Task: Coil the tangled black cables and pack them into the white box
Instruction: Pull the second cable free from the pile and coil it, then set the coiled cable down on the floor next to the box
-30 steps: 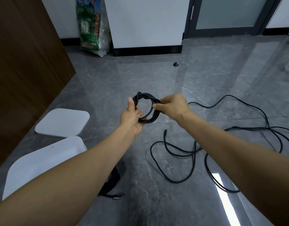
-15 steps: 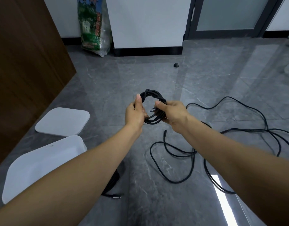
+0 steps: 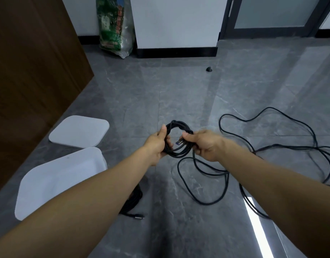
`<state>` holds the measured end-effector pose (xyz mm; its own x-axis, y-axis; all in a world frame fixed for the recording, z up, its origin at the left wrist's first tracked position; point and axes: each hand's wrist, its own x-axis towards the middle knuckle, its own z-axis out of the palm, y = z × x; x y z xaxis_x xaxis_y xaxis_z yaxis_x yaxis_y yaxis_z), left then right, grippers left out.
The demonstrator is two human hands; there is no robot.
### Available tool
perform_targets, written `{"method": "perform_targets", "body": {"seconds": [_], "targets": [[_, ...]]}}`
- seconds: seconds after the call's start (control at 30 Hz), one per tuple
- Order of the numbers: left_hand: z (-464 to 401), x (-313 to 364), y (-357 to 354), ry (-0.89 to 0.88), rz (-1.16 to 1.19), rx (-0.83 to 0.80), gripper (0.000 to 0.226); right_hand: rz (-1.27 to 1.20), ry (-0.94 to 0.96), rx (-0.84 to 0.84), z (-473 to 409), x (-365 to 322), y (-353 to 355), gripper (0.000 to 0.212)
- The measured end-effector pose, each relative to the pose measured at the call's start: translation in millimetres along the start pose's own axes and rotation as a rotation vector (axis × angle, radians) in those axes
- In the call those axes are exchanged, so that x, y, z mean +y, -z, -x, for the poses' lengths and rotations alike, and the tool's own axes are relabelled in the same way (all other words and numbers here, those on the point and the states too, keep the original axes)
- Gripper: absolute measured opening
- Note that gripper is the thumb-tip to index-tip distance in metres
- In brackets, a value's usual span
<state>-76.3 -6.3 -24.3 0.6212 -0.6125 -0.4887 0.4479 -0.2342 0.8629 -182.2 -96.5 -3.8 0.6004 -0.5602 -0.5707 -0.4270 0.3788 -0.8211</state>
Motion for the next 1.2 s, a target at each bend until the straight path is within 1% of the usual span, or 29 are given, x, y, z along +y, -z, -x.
{"method": "perform_targets", "body": {"seconds": [0.1, 0.17, 0.27, 0.37, 0.47, 0.57, 0.67, 0.77, 0.83, 0.87, 0.9, 1.0, 1.03, 1.1, 1.2], "targets": [[-9.9, -3.0, 22.9, 0.007, -0.101, 0.062, 0.039, -0.042, -0.061, -0.057, -17.4, 7.3, -17.4, 0.011], [-19.9, -4.5, 39.6, 0.005, -0.181, 0.102, 0.040, -0.062, -0.081, -0.056, -27.7, 11.1, -31.3, 0.012], [-39.0, -9.9, 65.3, -0.077, -0.422, 0.175, 0.037, -0.104, -0.097, -0.019, -45.7, 19.9, -52.2, 0.021], [-45.5, -17.2, 92.2, -0.178, -0.598, 0.281, 0.032, -0.147, -0.131, 0.051, -71.3, 37.0, -73.9, 0.023], [-55.0, -31.3, 121.1, -0.240, -0.790, 0.272, 0.031, -0.134, -0.173, 0.115, -95.9, 52.0, -96.8, 0.026], [-63.2, -43.3, 139.8, -0.271, -0.927, 0.234, 0.031, -0.092, -0.207, 0.095, -114.3, 65.9, -121.8, 0.030], [-72.1, -56.1, 145.4, -0.281, -1.004, 0.194, 0.031, -0.005, -0.228, 0.041, -123.6, 80.6, -143.6, 0.032], [-77.2, -74.1, 148.0, -0.240, -1.051, 0.114, 0.031, 0.145, -0.236, 0.028, -123.1, 86.8, -153.2, 0.023], [-79.5, -86.2, 151.2, -0.212, -1.127, 0.059, 0.030, 0.181, -0.244, 0.040, -127.9, 87.0, -153.7, 0.018], [-81.2, -91.5, 153.2, -0.202, -1.165, 0.040, 0.030, 0.191, -0.248, 0.044, -129.9, 86.3, -153.5, 0.019], [-82.8, -95.3, 155.0, -0.197, -1.194, 0.035, 0.030, 0.227, -0.242, 0.058, -133.6, 86.8, -153.8, 0.026], [-85.7, -98.4, 156.3, -0.194, -1.170, 0.079, 0.027, 0.435, -0.142, 0.167, -138.6, 89.9, -151.2, 0.036], [-86.5, -97.8, 155.7, -0.191, -1.158, 0.094, 0.027, 0.451, -0.122, 0.165, -137.4, 90.2, -149.0, 0.036], [-86.8, -94.7, 153.3, -0.185, -1.170, 0.103, 0.026, 0.454, -0.076, 0.143, -132.2, 87.8, -142.8, 0.025], [-84.2, -86.9, 144.1, -0.198, -1.181, 0.085, 0.026, 0.519, 0.015, 0.178, -118.7, 76.8, -125.1, 0.038]]}}
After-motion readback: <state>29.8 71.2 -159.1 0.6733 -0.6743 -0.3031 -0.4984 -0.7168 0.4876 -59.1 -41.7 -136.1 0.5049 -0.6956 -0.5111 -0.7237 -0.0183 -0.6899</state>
